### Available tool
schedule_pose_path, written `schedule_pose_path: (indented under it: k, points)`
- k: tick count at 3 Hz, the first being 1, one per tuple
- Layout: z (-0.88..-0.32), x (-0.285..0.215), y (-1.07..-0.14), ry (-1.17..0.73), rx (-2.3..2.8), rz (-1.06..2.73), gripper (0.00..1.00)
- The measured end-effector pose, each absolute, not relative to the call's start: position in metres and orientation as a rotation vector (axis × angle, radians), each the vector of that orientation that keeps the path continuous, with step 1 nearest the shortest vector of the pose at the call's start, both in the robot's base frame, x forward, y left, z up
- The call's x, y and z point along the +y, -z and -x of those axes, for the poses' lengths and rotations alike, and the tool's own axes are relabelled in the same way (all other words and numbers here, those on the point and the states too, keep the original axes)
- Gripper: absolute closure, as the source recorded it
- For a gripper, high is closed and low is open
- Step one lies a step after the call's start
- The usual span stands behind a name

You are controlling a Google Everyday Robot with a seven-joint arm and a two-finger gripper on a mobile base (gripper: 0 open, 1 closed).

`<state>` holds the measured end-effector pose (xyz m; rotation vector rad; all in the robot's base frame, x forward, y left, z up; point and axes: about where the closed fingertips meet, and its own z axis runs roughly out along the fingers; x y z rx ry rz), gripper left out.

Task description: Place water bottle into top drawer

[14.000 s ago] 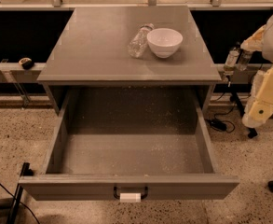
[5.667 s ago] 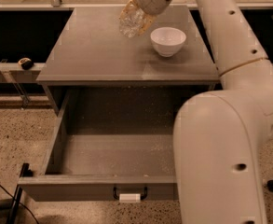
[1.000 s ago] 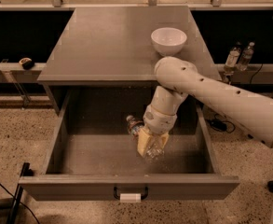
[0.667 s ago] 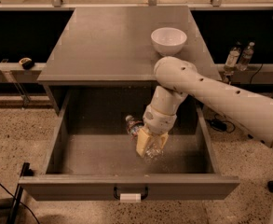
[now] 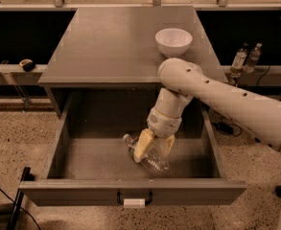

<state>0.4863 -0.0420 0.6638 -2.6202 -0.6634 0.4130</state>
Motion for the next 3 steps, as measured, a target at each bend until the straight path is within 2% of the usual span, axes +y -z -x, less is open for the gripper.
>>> schedule_pose_path:
  k: [1, 3]
  points:
    - [-0.492, -0.047, -0.682, -0.363, -0.647, 2.608, 0.0]
    - [-0.511, -0.106, -0.837, -0.01, -0.614, 2.558, 0.0]
